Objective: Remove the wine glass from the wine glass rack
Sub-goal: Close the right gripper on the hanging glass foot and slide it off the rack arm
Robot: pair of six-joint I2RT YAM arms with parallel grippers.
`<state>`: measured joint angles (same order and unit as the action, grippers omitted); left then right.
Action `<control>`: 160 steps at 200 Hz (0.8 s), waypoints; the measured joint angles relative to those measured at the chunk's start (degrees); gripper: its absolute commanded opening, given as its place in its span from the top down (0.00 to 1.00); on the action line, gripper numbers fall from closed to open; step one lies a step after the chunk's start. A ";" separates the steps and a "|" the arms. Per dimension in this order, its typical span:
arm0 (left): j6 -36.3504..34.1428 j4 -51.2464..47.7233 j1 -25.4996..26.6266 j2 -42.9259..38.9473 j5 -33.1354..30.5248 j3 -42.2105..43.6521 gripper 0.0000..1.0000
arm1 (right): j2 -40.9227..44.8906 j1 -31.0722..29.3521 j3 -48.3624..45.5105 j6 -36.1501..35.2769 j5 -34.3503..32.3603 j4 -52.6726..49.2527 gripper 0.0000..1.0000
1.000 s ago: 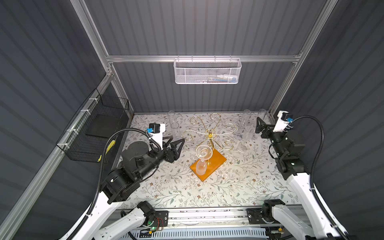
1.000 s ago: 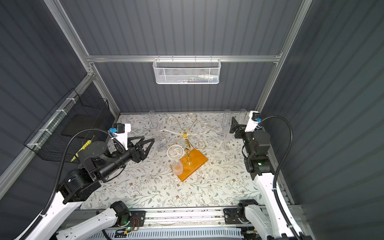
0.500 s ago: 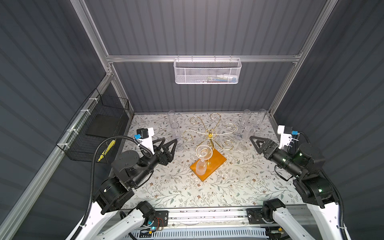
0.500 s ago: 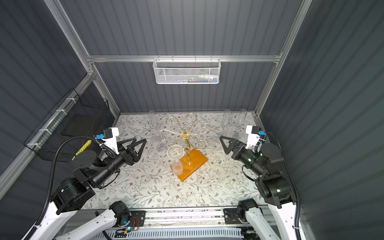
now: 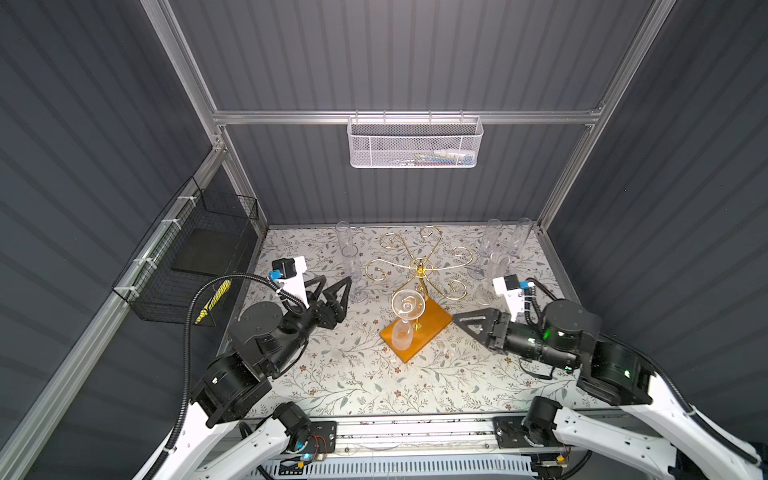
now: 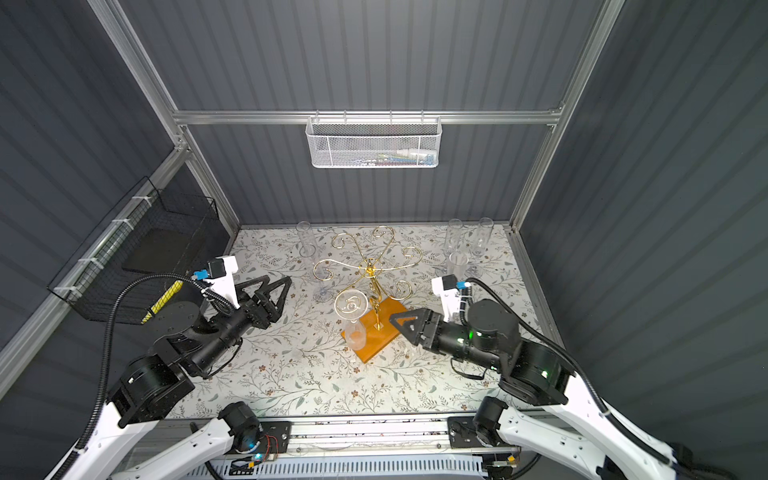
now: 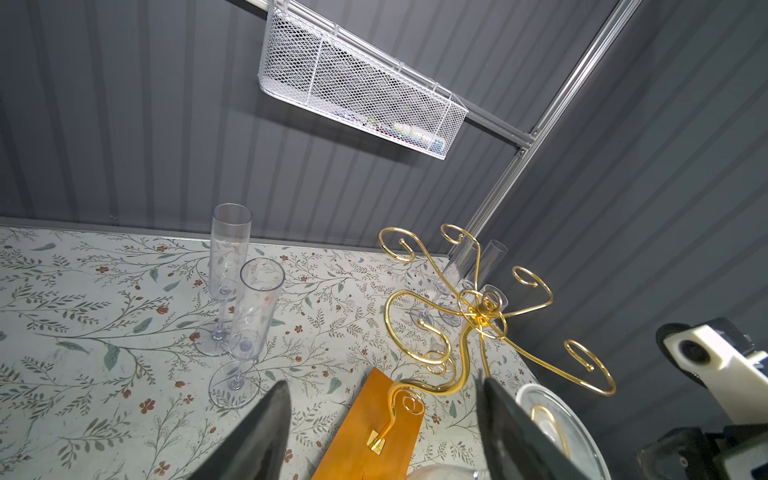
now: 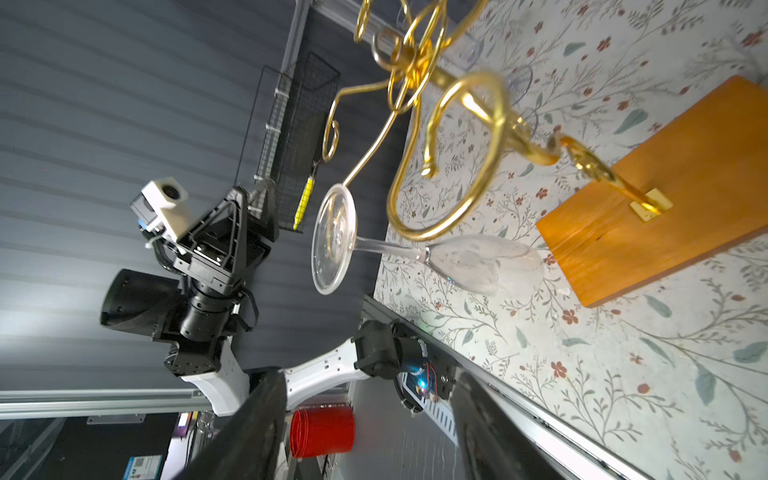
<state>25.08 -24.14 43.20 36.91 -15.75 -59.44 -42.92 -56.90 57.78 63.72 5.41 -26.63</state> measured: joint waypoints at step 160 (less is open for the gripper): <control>-1.53 -0.24 0.00 -2.19 -1.68 0.81 0.25 | -10.91 -5.35 -1.38 5.77 -10.19 17.05 0.72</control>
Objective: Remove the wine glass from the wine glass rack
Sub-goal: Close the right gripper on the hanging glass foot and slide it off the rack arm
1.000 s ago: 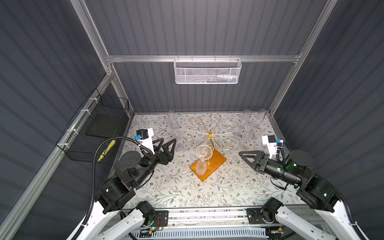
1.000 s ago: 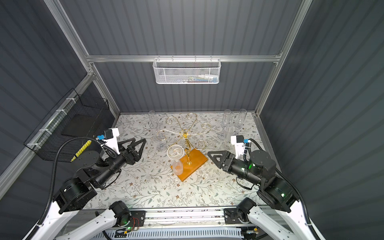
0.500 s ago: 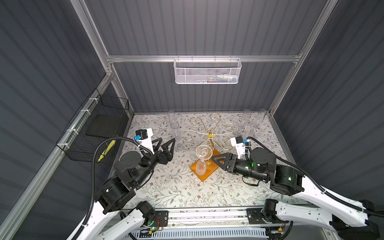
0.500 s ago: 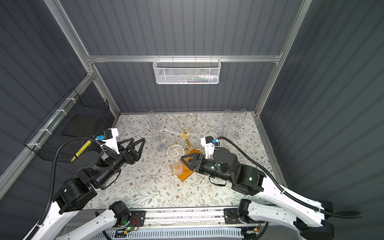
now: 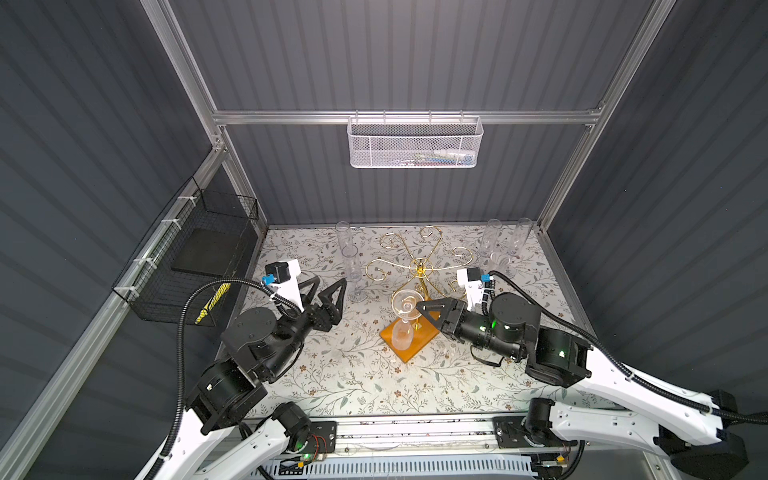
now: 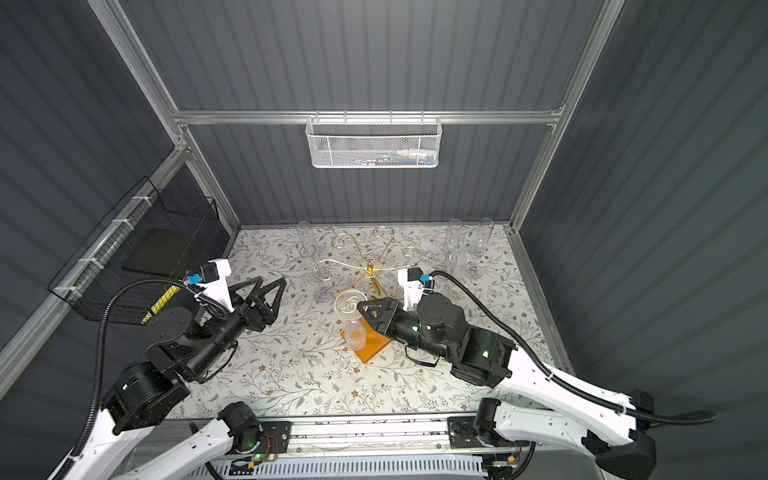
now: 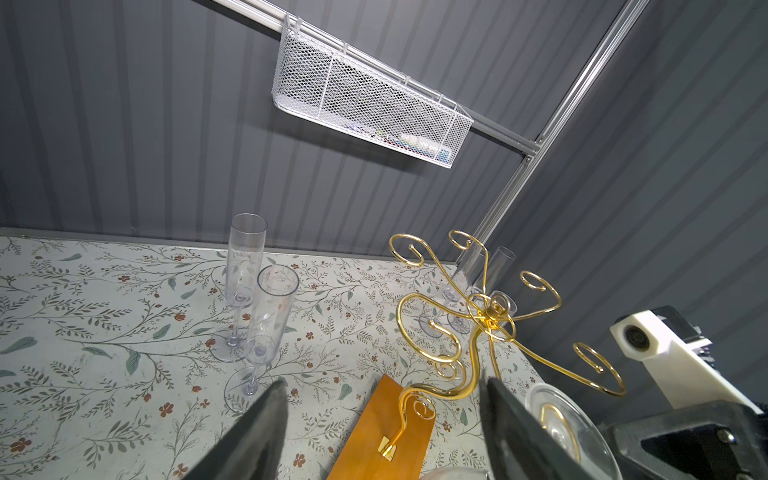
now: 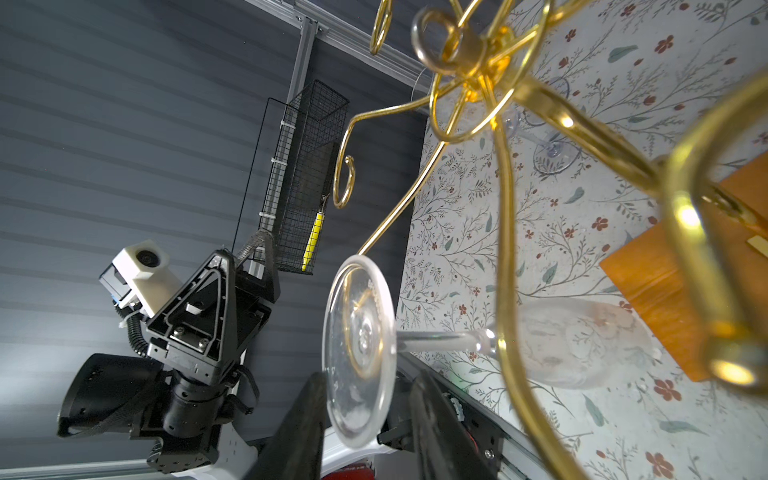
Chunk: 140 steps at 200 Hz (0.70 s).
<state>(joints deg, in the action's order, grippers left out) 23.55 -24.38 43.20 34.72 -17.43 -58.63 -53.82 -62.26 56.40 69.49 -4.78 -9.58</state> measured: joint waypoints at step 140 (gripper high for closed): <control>-1.07 -0.50 0.00 -1.60 -1.05 0.20 0.25 | -1.05 -0.07 -0.11 3.67 -1.25 0.96 1.00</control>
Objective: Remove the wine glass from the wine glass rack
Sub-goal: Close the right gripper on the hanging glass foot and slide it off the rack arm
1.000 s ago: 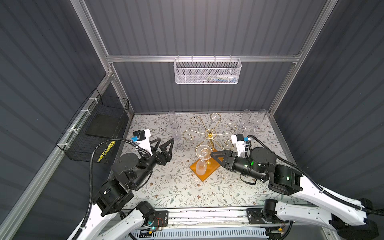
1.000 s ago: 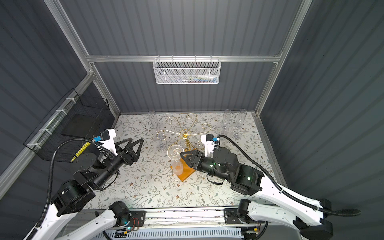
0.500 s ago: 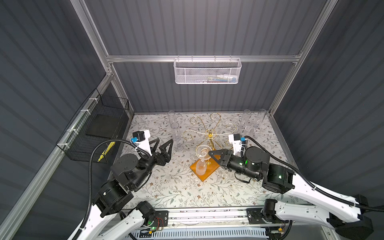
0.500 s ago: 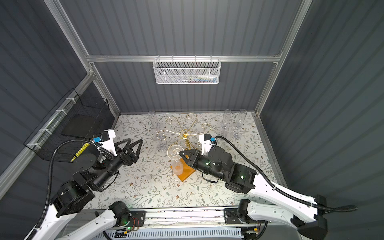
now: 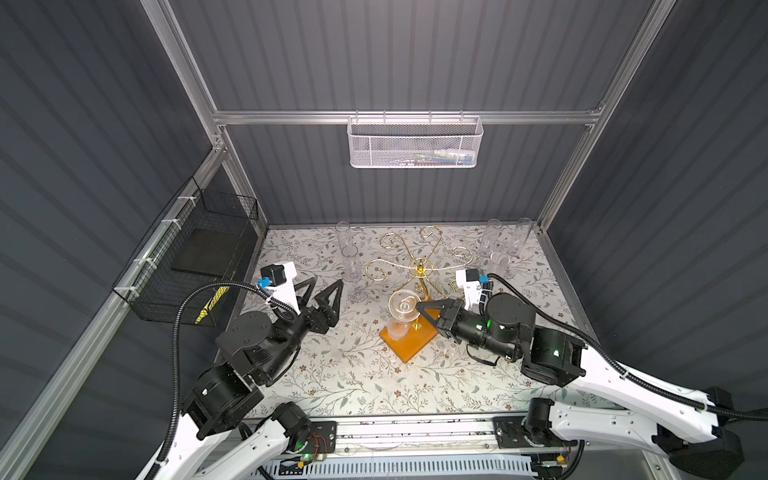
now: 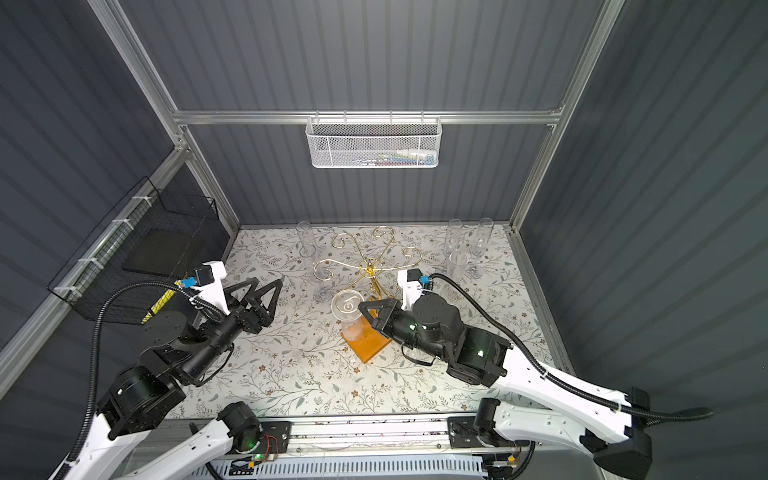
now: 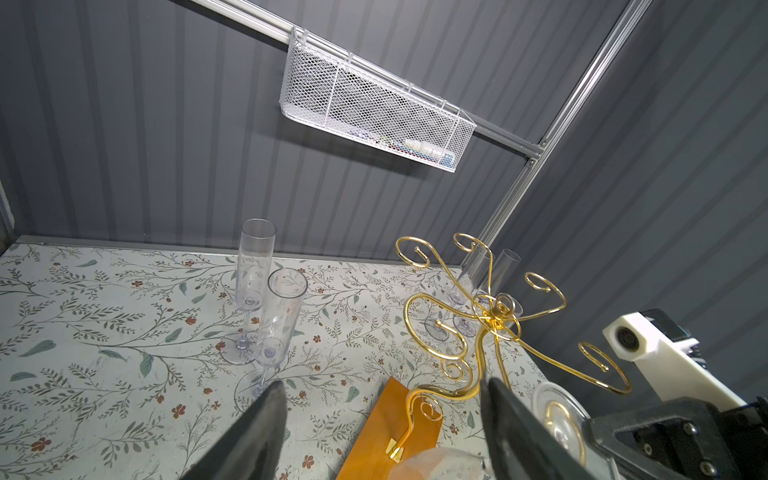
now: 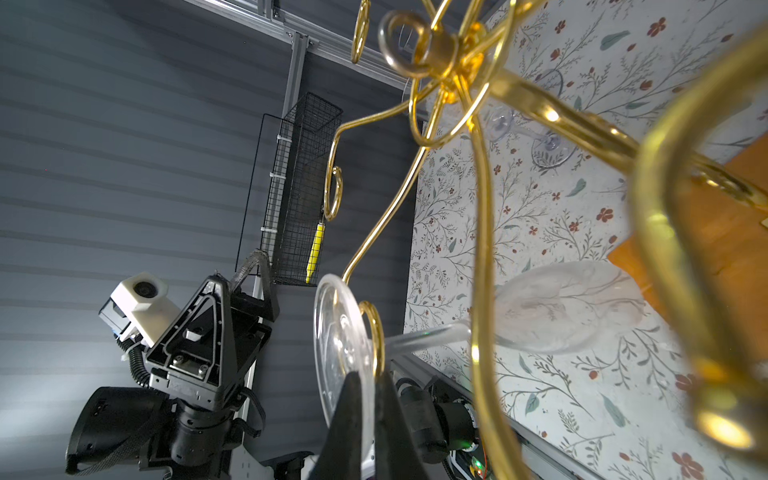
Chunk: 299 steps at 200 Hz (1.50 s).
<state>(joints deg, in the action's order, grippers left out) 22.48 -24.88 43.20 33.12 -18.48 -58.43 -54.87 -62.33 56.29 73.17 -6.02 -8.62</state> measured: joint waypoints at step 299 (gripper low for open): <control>-2.38 -2.14 0.00 -2.71 -2.56 0.00 0.24 | -2.93 -2.05 11.23 0.37 -9.88 -9.01 1.00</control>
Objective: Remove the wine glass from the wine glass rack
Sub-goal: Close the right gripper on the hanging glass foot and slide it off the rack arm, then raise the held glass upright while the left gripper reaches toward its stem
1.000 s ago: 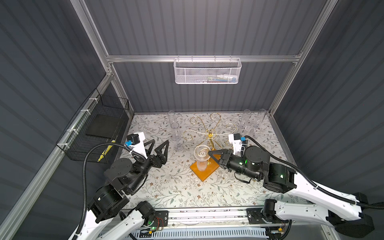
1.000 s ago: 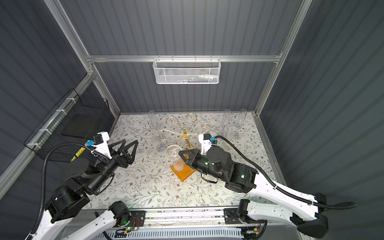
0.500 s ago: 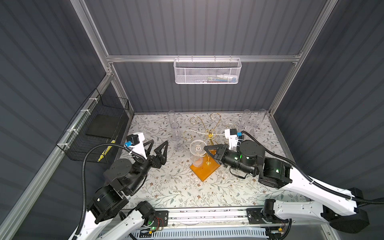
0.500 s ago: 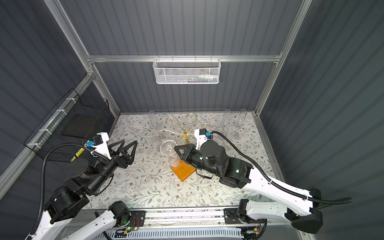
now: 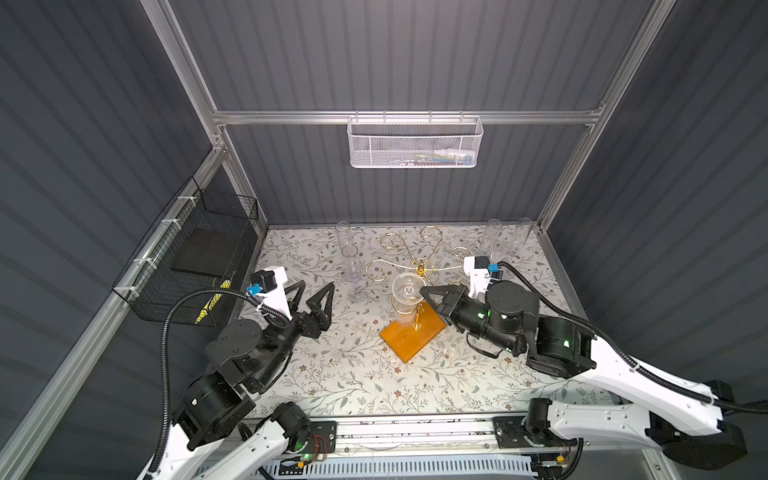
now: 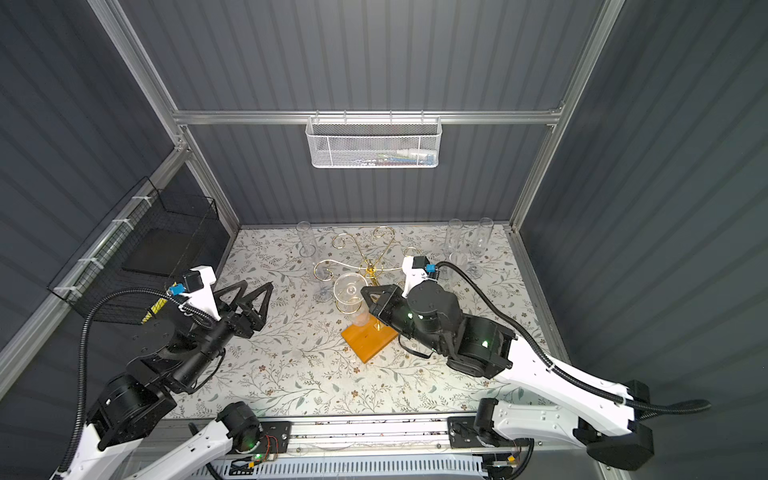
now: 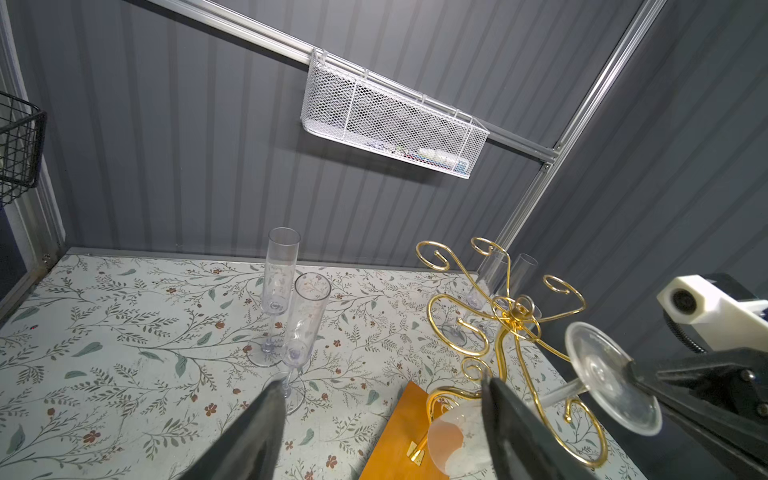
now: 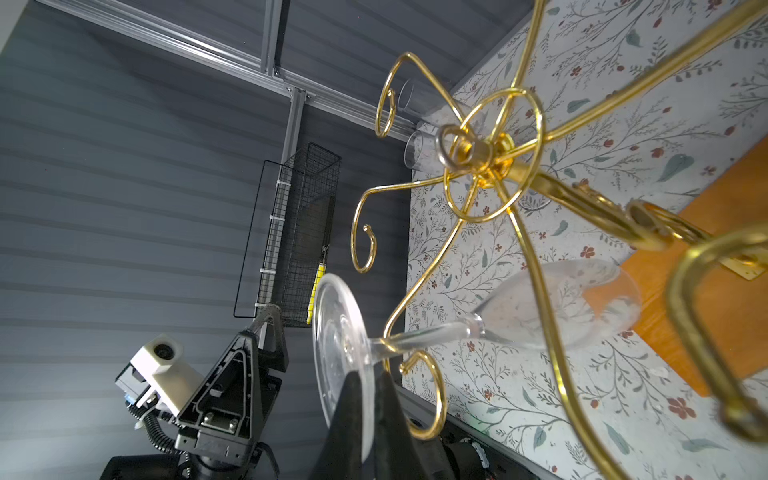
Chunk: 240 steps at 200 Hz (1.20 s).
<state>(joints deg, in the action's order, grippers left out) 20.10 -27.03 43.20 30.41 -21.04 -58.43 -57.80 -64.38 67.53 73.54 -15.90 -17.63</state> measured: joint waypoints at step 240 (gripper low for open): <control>5.35 0.92 0.00 4.74 3.72 -10.19 0.25 | 0.68 -0.13 8.02 -14.60 31.98 -11.65 1.00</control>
<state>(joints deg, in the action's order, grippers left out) 25.45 -26.11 43.20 35.16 -17.32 -68.62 -57.12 -64.51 75.55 58.94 16.08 -29.28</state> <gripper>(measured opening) 0.754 0.068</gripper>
